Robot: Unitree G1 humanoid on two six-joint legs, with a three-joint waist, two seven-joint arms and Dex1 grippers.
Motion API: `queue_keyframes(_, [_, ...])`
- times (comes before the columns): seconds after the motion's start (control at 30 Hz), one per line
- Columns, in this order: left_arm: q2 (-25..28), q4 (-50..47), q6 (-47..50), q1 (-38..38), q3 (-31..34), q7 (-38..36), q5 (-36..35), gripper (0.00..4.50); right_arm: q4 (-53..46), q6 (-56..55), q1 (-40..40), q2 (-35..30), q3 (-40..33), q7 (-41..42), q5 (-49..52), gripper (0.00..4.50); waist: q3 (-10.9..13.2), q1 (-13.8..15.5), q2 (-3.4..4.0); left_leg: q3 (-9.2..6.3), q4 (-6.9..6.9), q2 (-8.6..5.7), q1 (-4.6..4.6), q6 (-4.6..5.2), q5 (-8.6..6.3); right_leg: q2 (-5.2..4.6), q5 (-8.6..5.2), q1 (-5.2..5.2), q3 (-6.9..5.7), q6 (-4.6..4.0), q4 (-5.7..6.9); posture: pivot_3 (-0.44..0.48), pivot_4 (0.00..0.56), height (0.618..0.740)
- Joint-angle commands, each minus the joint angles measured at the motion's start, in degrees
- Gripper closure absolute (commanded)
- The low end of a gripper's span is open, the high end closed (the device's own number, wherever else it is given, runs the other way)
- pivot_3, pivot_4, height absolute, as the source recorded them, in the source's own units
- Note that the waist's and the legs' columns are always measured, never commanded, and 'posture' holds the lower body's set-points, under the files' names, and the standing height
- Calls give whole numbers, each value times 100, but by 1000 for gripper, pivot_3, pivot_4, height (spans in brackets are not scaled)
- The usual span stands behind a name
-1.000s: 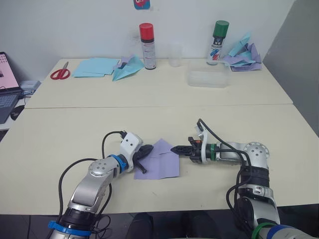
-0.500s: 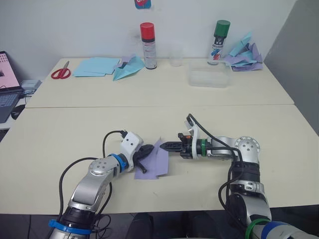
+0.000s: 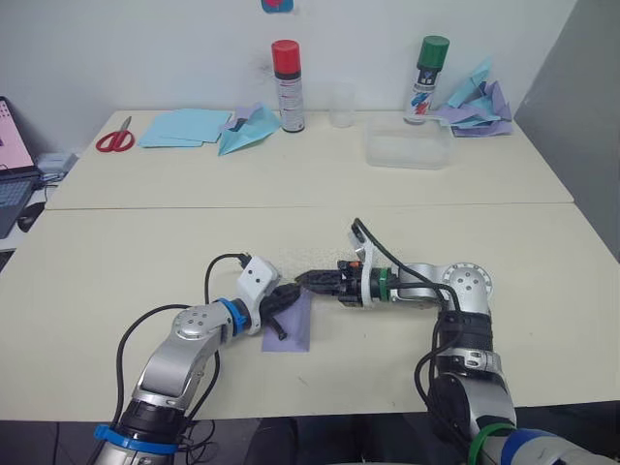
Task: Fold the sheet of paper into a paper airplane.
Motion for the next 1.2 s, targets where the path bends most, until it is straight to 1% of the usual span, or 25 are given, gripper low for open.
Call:
queue_keyframes(0.03, [34,135,194,190,-176,-57,52,4500,-51,49,-113,100,-134,145,174,2171,0,-1,1,1,0,0,0,0,0,0,0,0,1,0,0,0,150,740])
queue_keyframes(0.2, [51,104,205,236,-145,-39,53,4500,-32,106,3,100,-17,219,-61,2171,1,-3,2,2,0,0,0,0,0,0,0,0,2,0,-1,0,150,740])
queue_keyframes(0.23, [59,102,205,246,-132,-36,54,4500,-26,87,28,87,18,239,-123,2332,1,-6,2,2,0,0,0,1,0,0,0,0,2,0,0,0,150,740])
queue_keyframes(0.3, [69,102,209,259,-112,-32,57,4500,-14,70,45,77,47,281,-221,2758,2,-14,3,2,0,0,1,1,0,1,0,-1,3,0,0,0,150,740])
queue_keyframes(0.33, [79,99,208,273,-99,-33,59,4500,-10,59,58,76,64,316,-281,3172,2,-16,3,2,0,1,1,1,0,1,0,-1,3,0,1,0,150,740])
queue_keyframes(0.37, [89,95,208,287,-87,-33,60,4500,-9,44,73,73,87,347,-344,3428,2,-18,4,2,0,1,1,1,0,1,0,-1,3,0,2,0,150,740])
queue_keyframes(0.47, [125,90,203,326,-56,-33,60,4500,11,-38,113,75,170,476,-558,4492,2,-26,4,2,0,2,2,1,-1,3,0,-1,4,0,3,0,150,740])
queue_keyframes(0.6, [166,70,216,384,-10,-26,55,4500,-24,-210,166,36,426,737,-860,4492,2,-30,4,2,0,3,3,1,-1,5,0,-2,5,0,3,0,150,740])
queue_keyframes(0.77, [253,-57,367,514,152,-60,-95,4500,-316,-731,255,-313,1419,1531,-1391,4492,2,-44,4,4,0,4,6,1,-1,7,0,-2,8,0,6,0,150,740])
queue_keyframes(0.87, [474,-146,505,614,316,-125,-188,4500,-334,-1007,251,-392,1757,1878,-1600,4492,2,-56,4,3,0,10,9,1,-1,15,0,-2,10,-1,6,0,150,740])
queue_keyframes(0.97, [814,-122,633,652,483,-217,-213,4500,-317,-1321,212,-497,2147,2247,-1864,4492,2,-80,4,1,-1,17,16,2,-1,23,0,-3,12,-2,13,0,150,740])
queue_keyframes(1.1, [1178,-162,861,629,763,-344,-416,4500,-173,-1734,184,-563,2510,2533,-2239,4492,2,-138,4,2,-2,31,27,2,-1,34,0,-2,13,-3,20,0,150,740])
queue_keyframes(1.2, [1347,-186,970,615,924,-405,-525,4500,-105,-2092,186,-656,2860,2750,-2610,4492,2,-163,3,9,-1,63,31,1,-1,42,3,-1,14,-6,19,0,150,740])
